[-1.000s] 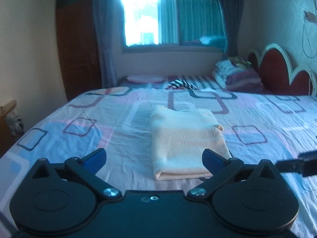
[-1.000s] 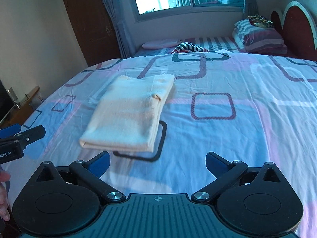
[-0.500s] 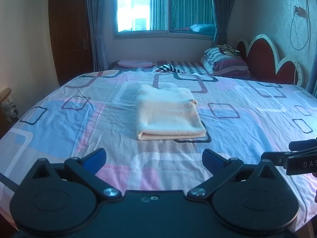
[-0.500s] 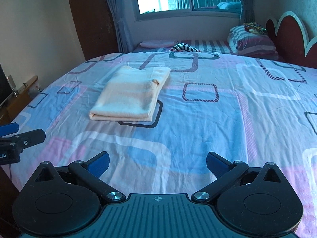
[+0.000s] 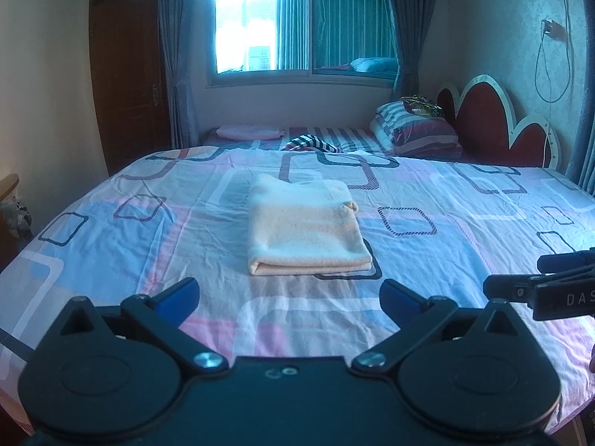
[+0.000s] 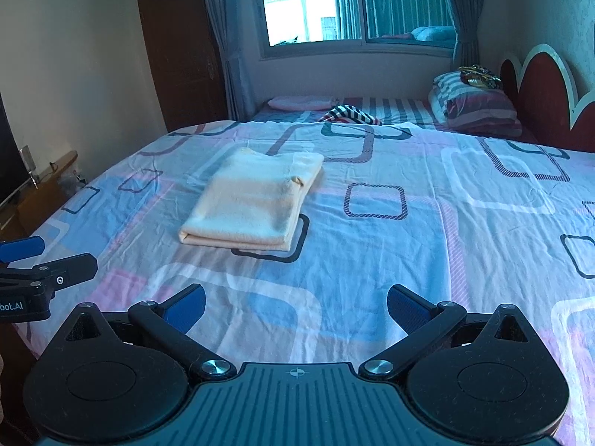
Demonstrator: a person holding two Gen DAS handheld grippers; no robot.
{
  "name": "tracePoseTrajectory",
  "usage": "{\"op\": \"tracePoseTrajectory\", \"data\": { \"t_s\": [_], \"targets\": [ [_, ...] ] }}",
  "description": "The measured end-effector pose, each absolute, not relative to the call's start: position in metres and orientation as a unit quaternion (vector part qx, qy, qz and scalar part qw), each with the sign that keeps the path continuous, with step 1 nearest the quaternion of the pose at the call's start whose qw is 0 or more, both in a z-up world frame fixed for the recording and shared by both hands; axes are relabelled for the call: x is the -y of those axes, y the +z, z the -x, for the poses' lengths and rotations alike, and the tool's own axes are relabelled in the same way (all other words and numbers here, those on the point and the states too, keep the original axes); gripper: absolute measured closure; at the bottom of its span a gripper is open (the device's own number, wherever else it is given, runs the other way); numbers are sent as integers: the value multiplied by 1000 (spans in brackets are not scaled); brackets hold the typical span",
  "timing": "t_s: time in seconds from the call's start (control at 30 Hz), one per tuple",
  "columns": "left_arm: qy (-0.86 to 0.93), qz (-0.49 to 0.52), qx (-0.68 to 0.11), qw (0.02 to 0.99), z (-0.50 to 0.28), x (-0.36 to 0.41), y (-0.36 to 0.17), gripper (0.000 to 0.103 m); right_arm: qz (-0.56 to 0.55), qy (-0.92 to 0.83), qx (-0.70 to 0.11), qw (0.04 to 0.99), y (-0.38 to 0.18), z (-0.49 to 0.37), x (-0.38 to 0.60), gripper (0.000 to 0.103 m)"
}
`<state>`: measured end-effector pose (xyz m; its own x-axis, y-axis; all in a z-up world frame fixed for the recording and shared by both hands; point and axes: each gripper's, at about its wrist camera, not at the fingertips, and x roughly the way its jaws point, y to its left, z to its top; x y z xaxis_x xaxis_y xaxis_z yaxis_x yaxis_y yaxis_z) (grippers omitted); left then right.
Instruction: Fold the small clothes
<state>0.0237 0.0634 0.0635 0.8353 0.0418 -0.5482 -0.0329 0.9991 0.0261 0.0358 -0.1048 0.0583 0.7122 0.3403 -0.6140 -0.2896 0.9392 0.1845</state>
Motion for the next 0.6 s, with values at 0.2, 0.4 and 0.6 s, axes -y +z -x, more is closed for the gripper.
{"op": "tracePoseTrajectory", "data": {
  "t_s": [0.2,0.4,0.6],
  "targets": [
    [21,-9,-286,958,-22,-63,64,1,-38,172,-340,924,59,-36,104,0],
    [22,-9,-287,958,-22,-63,64,1,-38,171,-341,924,59,-35,105,0],
    [20,-10,-287,958,-22,-65,64,1,-38,170,-341,924,58,-35,106,0]
  ]
}}
